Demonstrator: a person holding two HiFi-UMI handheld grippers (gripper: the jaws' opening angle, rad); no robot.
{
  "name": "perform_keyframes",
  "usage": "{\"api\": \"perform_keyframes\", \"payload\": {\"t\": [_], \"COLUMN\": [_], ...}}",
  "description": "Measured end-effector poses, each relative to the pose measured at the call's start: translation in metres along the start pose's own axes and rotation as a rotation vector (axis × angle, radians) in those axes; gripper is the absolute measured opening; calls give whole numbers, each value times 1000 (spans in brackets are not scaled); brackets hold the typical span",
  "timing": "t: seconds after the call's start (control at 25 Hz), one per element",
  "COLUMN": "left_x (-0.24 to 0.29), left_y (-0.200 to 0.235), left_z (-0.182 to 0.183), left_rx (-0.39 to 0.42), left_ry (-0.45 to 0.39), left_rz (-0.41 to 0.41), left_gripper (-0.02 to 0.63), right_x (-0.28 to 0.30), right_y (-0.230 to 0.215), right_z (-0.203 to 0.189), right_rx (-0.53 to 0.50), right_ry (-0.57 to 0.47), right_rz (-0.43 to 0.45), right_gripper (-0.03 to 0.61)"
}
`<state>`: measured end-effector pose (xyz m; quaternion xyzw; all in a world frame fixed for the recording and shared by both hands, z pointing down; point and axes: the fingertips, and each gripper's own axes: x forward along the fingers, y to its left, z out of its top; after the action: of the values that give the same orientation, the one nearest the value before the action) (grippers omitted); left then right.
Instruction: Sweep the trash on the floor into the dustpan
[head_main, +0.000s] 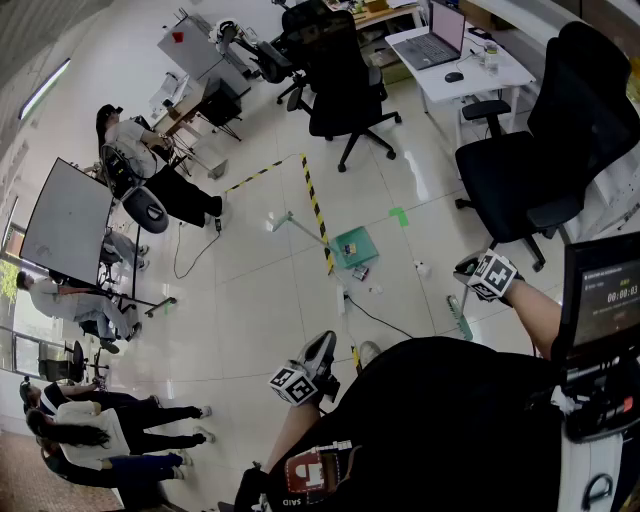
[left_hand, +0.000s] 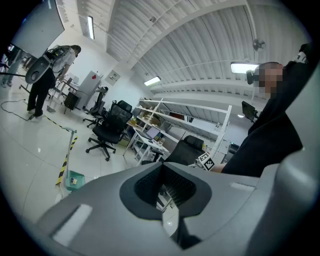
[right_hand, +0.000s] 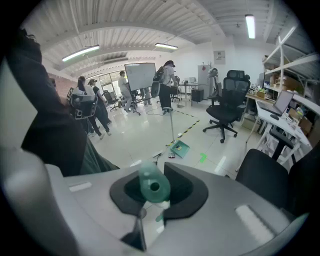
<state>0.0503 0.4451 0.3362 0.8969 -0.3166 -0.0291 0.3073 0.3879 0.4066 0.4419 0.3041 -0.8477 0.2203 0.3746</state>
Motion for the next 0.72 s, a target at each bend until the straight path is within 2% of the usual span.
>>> {"api": "perform_keyframes", "payload": {"t": [0.16, 0.28, 0.44, 0.72], "left_x": [14, 20, 26, 22], "left_y": [38, 94, 181, 318], "left_z": [21, 28, 41, 128], "left_rx": [-3, -21, -52, -71], "left_ry": [12, 4, 41, 60], "left_rz": [-32, -85, -149, -221], "left_gripper": [-3, -3, -3, -3], "right_x": [30, 66, 119, 213], "right_y": [-8, -15, -25, -37], "right_z": [37, 69, 127, 246], "right_rx": [12, 14, 37, 68], "right_ry": [3, 25, 75, 160], "right_rz": [-8, -18, -49, -50], "right_gripper": [43, 43, 43, 43]}}
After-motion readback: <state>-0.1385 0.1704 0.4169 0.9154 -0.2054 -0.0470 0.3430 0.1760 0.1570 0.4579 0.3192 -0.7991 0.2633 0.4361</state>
